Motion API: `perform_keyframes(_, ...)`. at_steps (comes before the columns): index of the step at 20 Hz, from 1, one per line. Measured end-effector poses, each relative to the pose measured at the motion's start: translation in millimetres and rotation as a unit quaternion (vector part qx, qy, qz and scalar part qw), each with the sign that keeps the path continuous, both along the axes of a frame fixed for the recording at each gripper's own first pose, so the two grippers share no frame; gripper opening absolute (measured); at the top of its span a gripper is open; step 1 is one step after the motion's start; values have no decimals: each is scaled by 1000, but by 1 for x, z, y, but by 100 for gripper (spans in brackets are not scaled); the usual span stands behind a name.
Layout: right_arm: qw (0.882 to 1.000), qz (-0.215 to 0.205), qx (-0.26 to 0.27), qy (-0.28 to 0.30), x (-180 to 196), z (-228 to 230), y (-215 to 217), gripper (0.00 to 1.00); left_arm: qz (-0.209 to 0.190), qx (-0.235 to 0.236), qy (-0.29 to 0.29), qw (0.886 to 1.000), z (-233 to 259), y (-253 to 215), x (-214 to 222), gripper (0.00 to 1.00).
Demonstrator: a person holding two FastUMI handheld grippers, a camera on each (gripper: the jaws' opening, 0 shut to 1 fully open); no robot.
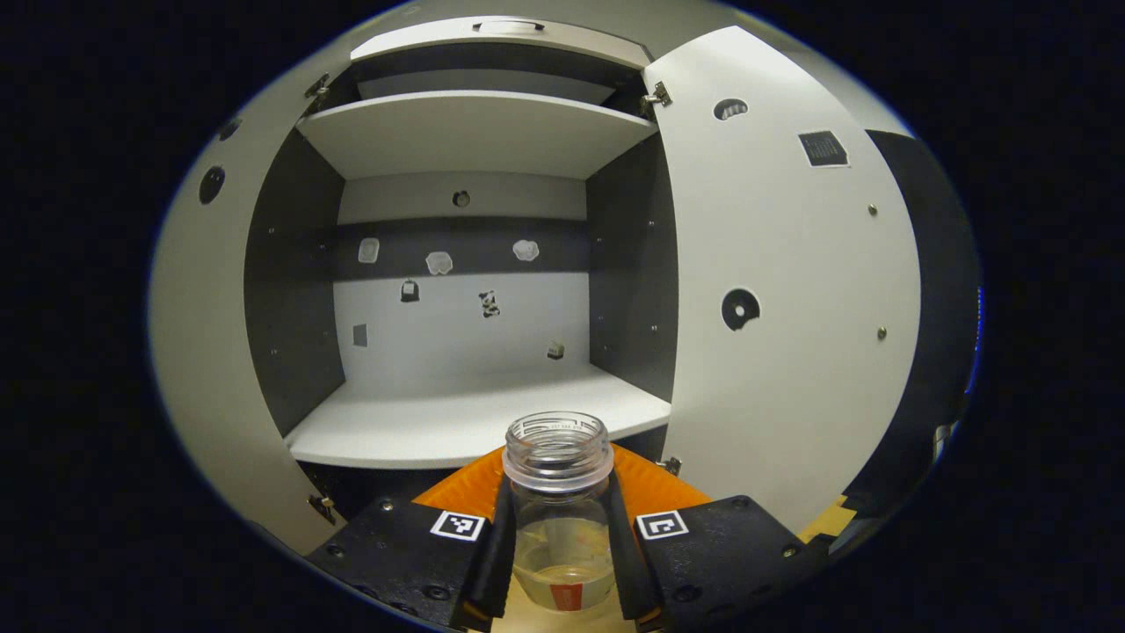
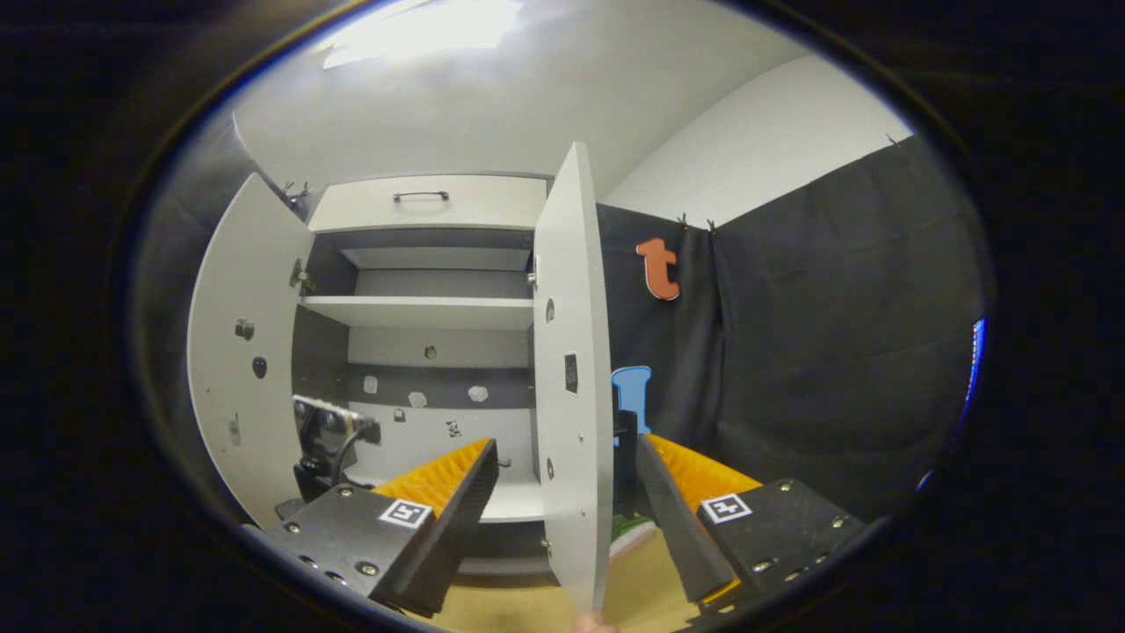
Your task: Grasp the bottle in the cabinet with the left hand and place it on the coaster, then close the right door with the right hand and the left door with the left hand.
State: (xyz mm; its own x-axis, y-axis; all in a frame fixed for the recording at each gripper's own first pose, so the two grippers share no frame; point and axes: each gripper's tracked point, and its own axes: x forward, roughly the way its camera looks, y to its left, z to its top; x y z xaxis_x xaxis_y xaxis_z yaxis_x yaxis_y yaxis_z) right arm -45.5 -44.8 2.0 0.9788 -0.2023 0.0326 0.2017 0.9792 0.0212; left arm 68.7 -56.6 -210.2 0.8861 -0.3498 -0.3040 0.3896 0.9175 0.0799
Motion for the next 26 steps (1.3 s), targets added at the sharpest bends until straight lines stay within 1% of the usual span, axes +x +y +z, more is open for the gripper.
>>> perform_keyframes(3,1000,4,-7,4,-3,0,-1,96,-30,-27,13,999,-30,-2,-29,49)
perform_keyframes(4,1000,5,-9,4,-4,0,-2,96,-38,-26,25,999,-42,-1,-37,49)
perform_keyframes(5,1000,4,-11,3,-6,1,-3,96,-42,-26,41,998,-56,2,-47,51)
perform_keyframes(6,1000,4,-12,2,-8,2,-3,96,-46,-33,52,997,-65,3,-54,48)
perform_keyframes(9,1000,4,-22,1,-11,6,-8,96,-65,-62,80,993,-89,1,-74,49)
perform_keyframes(15,999,-6,-37,3,-21,11,-24,96,-63,-48,119,990,-144,16,-100,49)
perform_keyframes(16,999,-9,-41,4,-22,11,-27,93,-61,-43,127,989,-154,19,-104,52)
perform_keyframes(17,999,-10,-43,5,-23,11,-29,93,-59,-37,135,988,-164,21,-108,49)
perform_keyframes(18,999,-10,-45,7,-24,11,-31,93,-58,-33,144,987,-174,22,-113,49)
perform_keyframes(19,999,-10,-46,8,-24,11,-32,96,-57,-29,151,986,-182,23,-116,49)
perform_keyframes(22,999,-11,-52,10,-22,11,-37,95,-60,-31,159,985,-198,22,-122,50)
perform_keyframes(23,998,-11,-54,11,-21,11,-38,93,-58,-27,163,985,-204,24,-123,50)
perform_keyframes(25,998,-12,-58,14,-21,9,-41,93,-50,-21,168,984,-214,25,-125,50)
perform_keyframes(26,998,-13,-60,15,-20,8,-43,96,-48,-20,167,985,-217,25,-125,50)
